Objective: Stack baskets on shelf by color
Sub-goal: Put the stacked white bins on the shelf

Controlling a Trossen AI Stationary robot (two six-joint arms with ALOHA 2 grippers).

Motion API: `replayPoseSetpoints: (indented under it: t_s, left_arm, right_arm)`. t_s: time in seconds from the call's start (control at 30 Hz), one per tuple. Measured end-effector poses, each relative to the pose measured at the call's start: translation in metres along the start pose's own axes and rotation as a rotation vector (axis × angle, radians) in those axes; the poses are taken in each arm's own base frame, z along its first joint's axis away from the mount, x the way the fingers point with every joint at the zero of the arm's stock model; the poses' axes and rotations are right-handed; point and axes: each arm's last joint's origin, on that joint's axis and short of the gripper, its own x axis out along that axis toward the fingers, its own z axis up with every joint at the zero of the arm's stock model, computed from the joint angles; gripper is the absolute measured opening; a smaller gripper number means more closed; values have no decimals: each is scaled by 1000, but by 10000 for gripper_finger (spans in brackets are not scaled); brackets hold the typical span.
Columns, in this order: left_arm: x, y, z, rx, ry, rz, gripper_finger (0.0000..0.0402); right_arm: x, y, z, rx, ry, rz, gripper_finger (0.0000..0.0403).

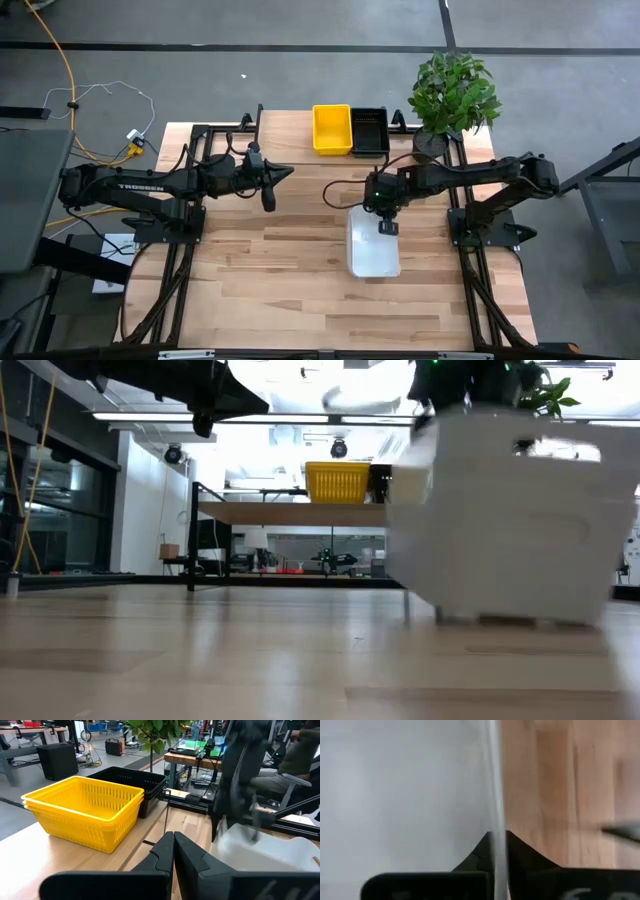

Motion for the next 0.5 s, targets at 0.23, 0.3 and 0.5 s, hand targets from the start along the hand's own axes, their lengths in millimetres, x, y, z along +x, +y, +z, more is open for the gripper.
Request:
replayPoseSetpoints:
  t_s: [0.23,0.3,0.5]
  left_arm:
    - [-1,-8,-1,15,8,-91,0]
    - [-4,-12,0,36,5,-127,0]
    - [-29,-23,14,79,-80,-204,0]
  right_arm:
    - [-34,20,43,-94,-297,190,3]
    - [-46,24,53,-137,-368,227,3]
    - [-94,32,86,-268,-617,199,2]
